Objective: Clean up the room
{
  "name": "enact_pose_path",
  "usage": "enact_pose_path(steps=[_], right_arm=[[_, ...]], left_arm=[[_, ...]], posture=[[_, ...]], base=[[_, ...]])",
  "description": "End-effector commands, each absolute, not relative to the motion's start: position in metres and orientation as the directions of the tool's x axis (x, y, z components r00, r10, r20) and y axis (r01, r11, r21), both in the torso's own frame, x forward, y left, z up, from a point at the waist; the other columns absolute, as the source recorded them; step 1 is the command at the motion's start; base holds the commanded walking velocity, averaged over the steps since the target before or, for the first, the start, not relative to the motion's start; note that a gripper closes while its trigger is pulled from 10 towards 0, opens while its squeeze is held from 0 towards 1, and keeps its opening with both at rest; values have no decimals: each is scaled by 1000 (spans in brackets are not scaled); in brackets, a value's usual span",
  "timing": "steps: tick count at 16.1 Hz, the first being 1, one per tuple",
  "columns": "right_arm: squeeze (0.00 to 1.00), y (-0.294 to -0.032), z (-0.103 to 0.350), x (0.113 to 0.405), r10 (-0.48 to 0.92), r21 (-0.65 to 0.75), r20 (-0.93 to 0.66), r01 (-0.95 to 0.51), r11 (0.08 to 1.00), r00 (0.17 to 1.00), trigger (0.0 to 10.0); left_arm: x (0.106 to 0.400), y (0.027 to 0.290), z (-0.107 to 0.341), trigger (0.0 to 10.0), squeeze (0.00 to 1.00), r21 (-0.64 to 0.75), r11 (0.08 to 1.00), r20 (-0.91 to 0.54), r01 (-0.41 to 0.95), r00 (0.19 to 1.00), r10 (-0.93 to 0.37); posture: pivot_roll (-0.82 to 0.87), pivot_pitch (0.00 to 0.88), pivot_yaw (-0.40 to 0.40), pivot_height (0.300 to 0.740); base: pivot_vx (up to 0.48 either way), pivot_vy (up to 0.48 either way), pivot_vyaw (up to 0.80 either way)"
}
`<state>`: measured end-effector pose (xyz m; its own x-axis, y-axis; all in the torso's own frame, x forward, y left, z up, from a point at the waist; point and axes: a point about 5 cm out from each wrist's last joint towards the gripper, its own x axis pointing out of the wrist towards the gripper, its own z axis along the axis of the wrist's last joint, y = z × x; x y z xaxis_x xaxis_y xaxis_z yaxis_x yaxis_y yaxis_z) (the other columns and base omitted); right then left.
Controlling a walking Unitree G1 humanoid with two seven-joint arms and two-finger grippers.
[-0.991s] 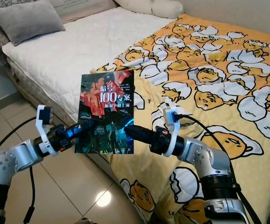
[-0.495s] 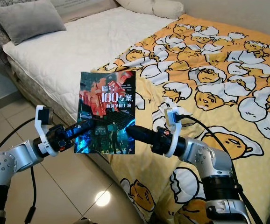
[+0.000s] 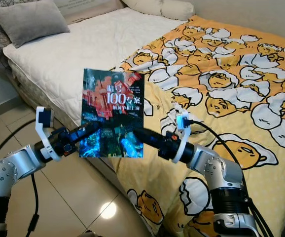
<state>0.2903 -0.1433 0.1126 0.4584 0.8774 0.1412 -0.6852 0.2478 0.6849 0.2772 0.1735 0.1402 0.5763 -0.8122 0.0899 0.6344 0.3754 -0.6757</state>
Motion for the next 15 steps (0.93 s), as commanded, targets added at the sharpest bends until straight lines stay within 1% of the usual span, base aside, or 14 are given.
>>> enact_pose_path(steps=[1, 2, 3, 4, 5, 6, 8, 10, 11, 12, 13, 14, 15], right_arm=[[1000, -166, 105, 301, 754, 661, 54, -589, 465, 655, 10000], [1000, -175, 101, 302, 697, 632, 23, -550, 545, 717, 10000], [1000, -185, 99, 302, 626, 597, 7, -505, 623, 780, 10000], [1000, -189, 101, 302, 578, 597, 20, -474, 647, 816, 10000], [1000, -186, 103, 302, 540, 577, 22, -452, 680, 841, 10000], [1000, -182, 103, 301, 526, 562, 20, -445, 698, 850, 10000], [1000, -159, 105, 298, 483, 538, 47, -430, 725, 874, 10000], [1000, -152, 105, 296, 427, 504, 44, -389, 771, 903, 10000], [1000, -151, 104, 295, 414, 500, 41, -378, 779, 909, 10000], [1000, -153, 104, 293, 379, 494, 28, -342, 799, 925, 10000], [867, -152, 104, 291, 371, 476, 18, -334, 813, 928, 10000], [0, -150, 104, 289, 340, 448, 0, -303, 841, 941, 10000], [0, -147, 105, 286, 293, 396, -25, -260, 881, 956, 10000]], left_arm=[[284, 187, 153, 0, 0, -565, 542, 53, 623, 682, -729], [287, 191, 155, 0, 0, -512, 618, 13, 596, 725, -688], [291, 194, 156, 0, 0, -446, 717, -60, 537, 781, -622], [294, 194, 153, 0, 0, -379, 798, -137, 469, 824, -550], [297, 195, 150, 0, 0, -313, 858, -185, 406, 860, -475], [297, 195, 149, 0, 0, -303, 875, -194, 378, 874, -445], [293, 190, 142, 0, 0, -327, 898, -208, 294, 905, -372], [290, 188, 133, 0, 0, -349, 910, -226, 226, 922, -315], [290, 185, 132, 0, 0, -348, 911, -224, 219, 925, -307], [290, 181, 133, 0, 0, -285, 936, -211, 208, 939, -273], [288, 178, 134, 1137, 0, -241, 946, -200, 215, 943, -265], [284, 173, 134, 10000, 0, -175, 963, -201, 207, 949, -241], [280, 171, 130, 10000, 0, -154, 975, -221, 158, 957, -190]], posture=[[-37, 0, 65, 740], [-45, 0, 72, 740], [-30, 0, 59, 740], [-18, 0, 50, 740], [-21, 0, 47, 740], [-28, 0, 48, 740], [-41, 0, 53, 740], [-40, 0, 50, 740], [-30, 0, 41, 740], [-18, 0, 30, 740], [-20, 0, 28, 740], [-27, 0, 25, 740], [-50, 0, 26, 740]], base=[[0, 0, 0], [0, 0, 0], [0, 0, 0], [0, 0, 0], [0, 0, 0], [0, 0, 0], [0, 0, 0], [0, 0, 0], [0, 0, 0], [0, 0, 0], [0, 0, 0], [0, 0, 0], [0, 0, 0]])
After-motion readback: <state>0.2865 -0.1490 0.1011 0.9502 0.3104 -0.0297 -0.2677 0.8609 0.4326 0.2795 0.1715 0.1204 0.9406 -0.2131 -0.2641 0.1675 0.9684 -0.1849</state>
